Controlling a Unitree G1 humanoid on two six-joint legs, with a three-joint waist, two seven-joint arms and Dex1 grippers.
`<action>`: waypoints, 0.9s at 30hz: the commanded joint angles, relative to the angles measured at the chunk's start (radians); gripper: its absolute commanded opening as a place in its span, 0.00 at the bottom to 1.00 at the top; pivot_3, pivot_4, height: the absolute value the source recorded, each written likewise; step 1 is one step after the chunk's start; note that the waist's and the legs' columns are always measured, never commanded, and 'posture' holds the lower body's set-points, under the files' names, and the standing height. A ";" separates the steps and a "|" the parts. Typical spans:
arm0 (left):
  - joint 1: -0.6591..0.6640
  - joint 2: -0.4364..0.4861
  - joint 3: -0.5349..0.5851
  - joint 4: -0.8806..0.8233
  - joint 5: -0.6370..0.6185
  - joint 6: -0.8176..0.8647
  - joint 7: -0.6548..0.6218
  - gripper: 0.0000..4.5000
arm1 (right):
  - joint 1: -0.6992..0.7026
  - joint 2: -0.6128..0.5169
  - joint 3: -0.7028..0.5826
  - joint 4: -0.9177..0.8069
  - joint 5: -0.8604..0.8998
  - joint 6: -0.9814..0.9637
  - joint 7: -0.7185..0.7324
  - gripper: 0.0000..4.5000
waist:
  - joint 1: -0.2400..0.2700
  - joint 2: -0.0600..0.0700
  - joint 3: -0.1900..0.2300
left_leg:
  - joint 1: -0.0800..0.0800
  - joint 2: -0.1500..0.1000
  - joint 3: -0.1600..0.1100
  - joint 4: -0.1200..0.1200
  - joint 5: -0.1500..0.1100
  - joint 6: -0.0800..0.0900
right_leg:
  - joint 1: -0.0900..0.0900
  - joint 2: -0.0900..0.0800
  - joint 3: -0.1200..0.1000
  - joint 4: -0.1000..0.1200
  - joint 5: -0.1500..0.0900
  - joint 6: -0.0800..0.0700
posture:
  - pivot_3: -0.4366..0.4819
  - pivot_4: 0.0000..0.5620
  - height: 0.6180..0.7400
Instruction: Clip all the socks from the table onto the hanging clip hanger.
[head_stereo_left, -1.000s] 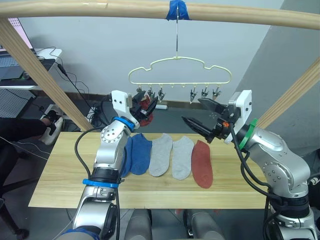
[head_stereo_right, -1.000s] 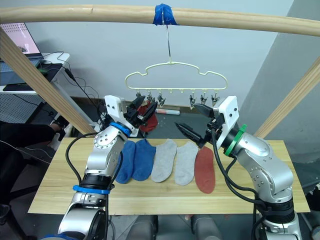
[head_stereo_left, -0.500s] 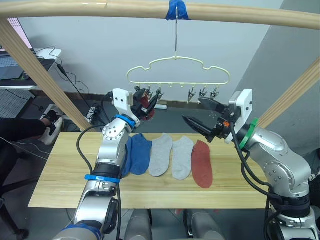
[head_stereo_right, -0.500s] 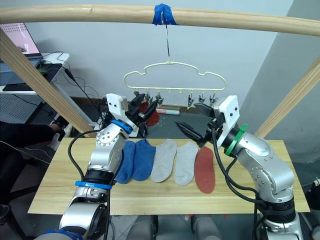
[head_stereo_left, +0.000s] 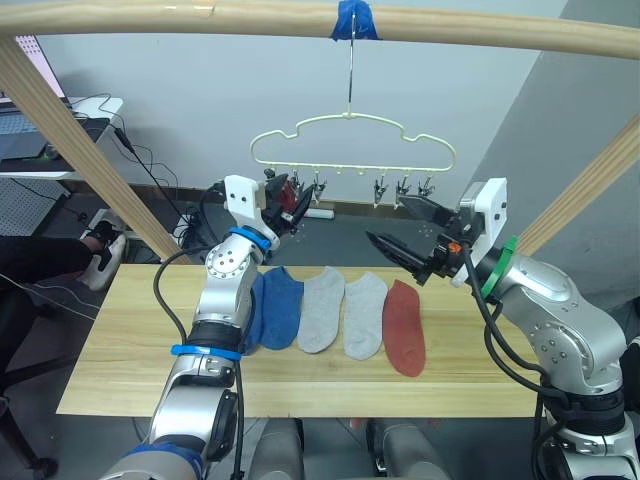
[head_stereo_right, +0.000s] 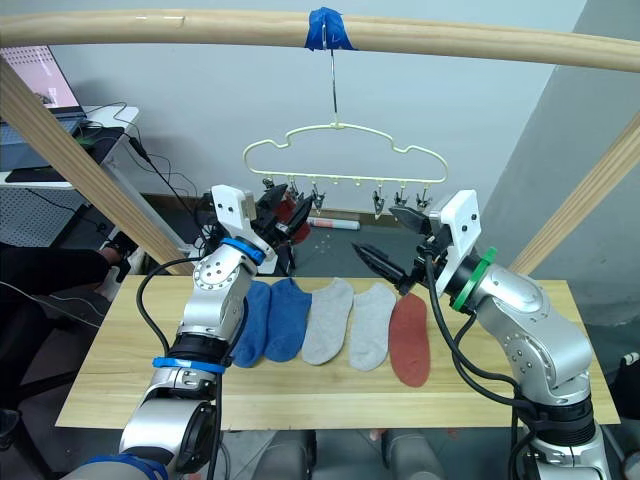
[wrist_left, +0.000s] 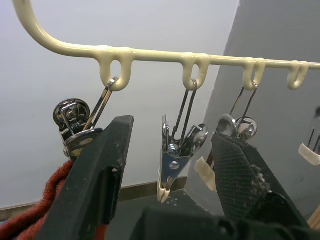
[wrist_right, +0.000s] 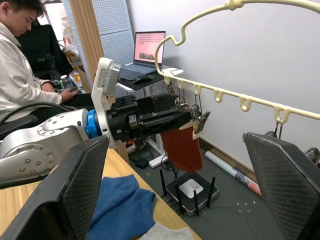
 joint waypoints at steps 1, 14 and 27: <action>-0.028 0.001 0.013 -0.016 0.000 -0.029 0.004 0.58 | -0.015 -0.008 -0.016 -0.040 0.015 -0.014 -0.004 1.00 | 0.000 0.000 0.000 | 0.000 0.000 0.000 0.000 0.000 0.000 | 0.000 0.000 0.000 0.000 0.000 0.000 | 0.43 0.37 1.00; -0.015 0.010 0.018 -0.071 -0.023 -0.007 -0.022 0.00 | 0.001 -0.006 0.000 -0.024 -0.003 -0.025 0.001 1.00 | 0.000 0.000 0.000 | 0.000 0.000 0.000 0.000 0.000 0.000 | 0.000 0.000 0.000 0.000 0.000 0.000 | 0.44 0.37 1.00; 0.016 0.150 0.086 -0.340 -0.317 0.681 -0.143 0.00 | 0.043 -0.094 0.340 0.499 -0.462 -0.205 0.026 1.00 | -0.006 0.001 0.000 | 0.001 0.001 0.000 0.001 0.000 0.000 | 0.000 0.001 0.001 0.001 0.000 0.000 | 0.46 0.39 1.00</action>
